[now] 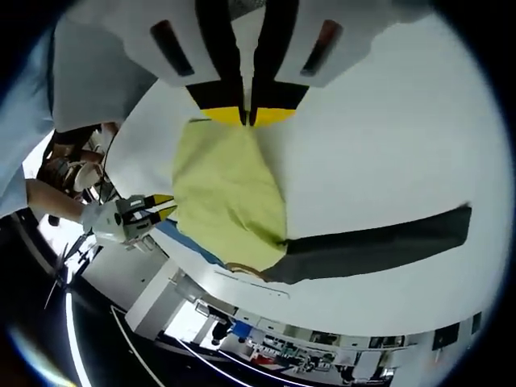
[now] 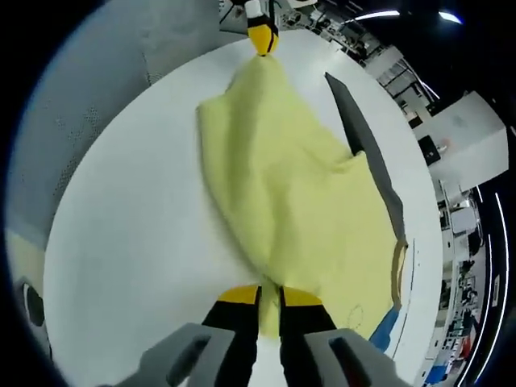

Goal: Fold the garment on the visible template until the final outline fits inside the template.

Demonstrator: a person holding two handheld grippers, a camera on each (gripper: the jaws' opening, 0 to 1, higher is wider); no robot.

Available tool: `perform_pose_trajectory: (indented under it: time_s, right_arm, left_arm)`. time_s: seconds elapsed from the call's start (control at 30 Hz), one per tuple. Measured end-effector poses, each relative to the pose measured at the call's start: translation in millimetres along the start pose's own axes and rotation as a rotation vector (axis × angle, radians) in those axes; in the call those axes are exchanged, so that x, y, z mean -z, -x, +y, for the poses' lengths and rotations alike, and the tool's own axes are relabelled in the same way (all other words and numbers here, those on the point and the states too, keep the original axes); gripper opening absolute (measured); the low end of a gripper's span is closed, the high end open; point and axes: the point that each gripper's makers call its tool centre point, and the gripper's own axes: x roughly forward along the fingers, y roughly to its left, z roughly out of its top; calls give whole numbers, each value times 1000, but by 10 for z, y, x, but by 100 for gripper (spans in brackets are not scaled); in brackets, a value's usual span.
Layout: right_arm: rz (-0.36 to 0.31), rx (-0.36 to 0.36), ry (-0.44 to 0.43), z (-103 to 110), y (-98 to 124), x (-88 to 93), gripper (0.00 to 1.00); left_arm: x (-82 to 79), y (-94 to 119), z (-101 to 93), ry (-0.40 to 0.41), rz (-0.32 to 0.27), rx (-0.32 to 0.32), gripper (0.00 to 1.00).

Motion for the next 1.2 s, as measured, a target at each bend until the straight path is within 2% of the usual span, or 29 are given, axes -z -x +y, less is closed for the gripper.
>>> perform_pose_trajectory:
  time_s: [0.33,0.43,0.7,0.9,1.2]
  right_arm:
    - [16,-11,5,-54,-67,49,3]
    - [17,-14,-19,-59,-66,50,0]
    - [1,-38,-31,-87,80,11,0]
    - [-28,-68,-84,-303,272,-64,0]
    - [-30,-99,-83,-683,341,-127,0]
  left_arm:
    - [2,1,23,11,-4,-2,0]
    - [-10,-2,32,16,-6,-1,0]
    - [-50,-1,52,5,-6,-8,0]
    - [-161,-23,87,-19,-4,-15,0]
    - [-372,-59,178,-49,-15,-24,0]
